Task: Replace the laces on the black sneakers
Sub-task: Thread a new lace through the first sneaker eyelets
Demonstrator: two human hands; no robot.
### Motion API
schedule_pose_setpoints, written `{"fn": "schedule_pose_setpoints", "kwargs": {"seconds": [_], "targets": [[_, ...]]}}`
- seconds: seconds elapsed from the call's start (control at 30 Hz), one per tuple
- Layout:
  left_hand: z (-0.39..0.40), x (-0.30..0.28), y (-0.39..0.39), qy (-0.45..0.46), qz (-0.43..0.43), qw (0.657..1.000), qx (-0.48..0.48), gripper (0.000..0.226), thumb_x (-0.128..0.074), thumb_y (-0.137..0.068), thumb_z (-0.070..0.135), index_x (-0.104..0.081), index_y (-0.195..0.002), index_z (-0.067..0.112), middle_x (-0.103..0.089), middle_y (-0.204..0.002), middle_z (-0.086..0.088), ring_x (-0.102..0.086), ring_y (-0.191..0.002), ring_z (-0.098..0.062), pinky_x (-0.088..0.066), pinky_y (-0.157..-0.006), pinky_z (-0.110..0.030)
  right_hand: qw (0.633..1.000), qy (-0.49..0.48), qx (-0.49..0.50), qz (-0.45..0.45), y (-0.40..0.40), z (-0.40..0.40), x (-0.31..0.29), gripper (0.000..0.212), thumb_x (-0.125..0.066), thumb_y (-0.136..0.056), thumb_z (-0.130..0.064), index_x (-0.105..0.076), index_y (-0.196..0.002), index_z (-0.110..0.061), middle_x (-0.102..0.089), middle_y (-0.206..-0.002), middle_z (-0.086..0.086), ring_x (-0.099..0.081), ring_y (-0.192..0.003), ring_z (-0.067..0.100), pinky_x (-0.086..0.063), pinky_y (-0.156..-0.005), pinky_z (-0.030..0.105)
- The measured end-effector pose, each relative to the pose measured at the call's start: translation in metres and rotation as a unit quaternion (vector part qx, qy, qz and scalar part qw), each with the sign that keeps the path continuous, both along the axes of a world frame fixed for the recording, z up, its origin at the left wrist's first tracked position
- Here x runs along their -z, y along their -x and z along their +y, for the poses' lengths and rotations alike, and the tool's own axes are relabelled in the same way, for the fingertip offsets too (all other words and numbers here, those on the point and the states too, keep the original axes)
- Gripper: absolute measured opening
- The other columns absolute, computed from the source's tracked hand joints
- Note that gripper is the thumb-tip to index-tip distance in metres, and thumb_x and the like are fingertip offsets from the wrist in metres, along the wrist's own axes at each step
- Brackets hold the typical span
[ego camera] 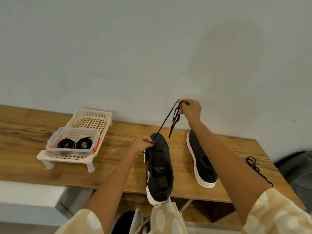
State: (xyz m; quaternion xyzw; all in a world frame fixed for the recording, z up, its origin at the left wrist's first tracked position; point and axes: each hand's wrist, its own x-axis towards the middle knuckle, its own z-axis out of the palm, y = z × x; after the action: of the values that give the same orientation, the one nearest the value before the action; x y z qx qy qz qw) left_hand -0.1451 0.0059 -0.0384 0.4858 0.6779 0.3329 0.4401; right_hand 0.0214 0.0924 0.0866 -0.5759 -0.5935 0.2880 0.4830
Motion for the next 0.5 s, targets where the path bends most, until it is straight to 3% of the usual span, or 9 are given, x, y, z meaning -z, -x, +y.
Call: {"fn": "schedule_pose_setpoints", "kwargs": {"seconds": [0.1,0.17,0.27,0.37,0.5], "targets": [[0.001,-0.001,-0.002,0.0,0.014,1.0,-0.004,0.019,-0.059,-0.09,0.004,-0.068,-0.104,0.012,-0.064,-0.107,-0.004,-0.057,-0.1,-0.016,-0.048,-0.089,-0.031,0.991,-0.01,0.032,0.131,-0.005,0.004,-0.027,0.011,-0.061,-0.09,-0.009,-0.07,-0.094,-0.004,-0.061,-0.066,0.004,-0.057,-0.054,0.011,-0.057,-0.059,0.022],[0.002,-0.005,-0.004,-0.001,0.036,0.999,0.001,0.02,-0.057,-0.09,0.003,-0.067,-0.104,0.011,-0.064,-0.11,-0.006,-0.057,-0.1,-0.016,-0.047,-0.084,-0.028,0.992,-0.021,0.027,0.12,-0.01,0.006,-0.037,0.011,-0.061,-0.09,-0.008,-0.07,-0.093,-0.003,-0.061,-0.066,0.004,-0.057,-0.054,0.012,-0.058,-0.062,0.026],[0.005,-0.01,-0.009,0.007,0.074,0.997,0.019,0.026,-0.056,-0.091,0.005,-0.061,-0.116,0.011,-0.061,-0.12,-0.009,-0.057,-0.108,-0.02,-0.044,-0.082,-0.025,0.999,0.007,-0.038,-0.033,-0.012,0.003,-0.032,0.013,-0.061,-0.089,-0.007,-0.071,-0.091,0.0,-0.065,-0.07,0.012,-0.06,-0.056,0.017,-0.059,-0.069,0.034],[0.006,-0.02,-0.016,-0.01,0.085,0.996,0.015,0.048,-0.06,-0.09,0.012,-0.044,-0.136,0.012,-0.049,-0.137,-0.01,-0.049,-0.122,-0.022,-0.041,-0.092,-0.027,0.967,0.063,-0.117,-0.219,-0.013,-0.007,-0.019,0.015,-0.063,-0.089,-0.011,-0.071,-0.093,0.001,-0.069,-0.079,0.015,-0.063,-0.06,0.019,-0.059,-0.07,0.032],[0.001,-0.061,-0.026,-0.129,-0.037,0.991,0.028,0.077,-0.067,-0.085,0.011,-0.023,-0.148,0.016,-0.026,-0.153,-0.001,-0.03,-0.137,-0.017,-0.032,-0.103,-0.025,0.909,0.088,-0.209,-0.35,-0.01,-0.026,-0.022,0.016,-0.062,-0.088,-0.013,-0.073,-0.094,-0.004,-0.07,-0.083,0.012,-0.062,-0.065,0.017,-0.056,-0.069,0.03]]}}
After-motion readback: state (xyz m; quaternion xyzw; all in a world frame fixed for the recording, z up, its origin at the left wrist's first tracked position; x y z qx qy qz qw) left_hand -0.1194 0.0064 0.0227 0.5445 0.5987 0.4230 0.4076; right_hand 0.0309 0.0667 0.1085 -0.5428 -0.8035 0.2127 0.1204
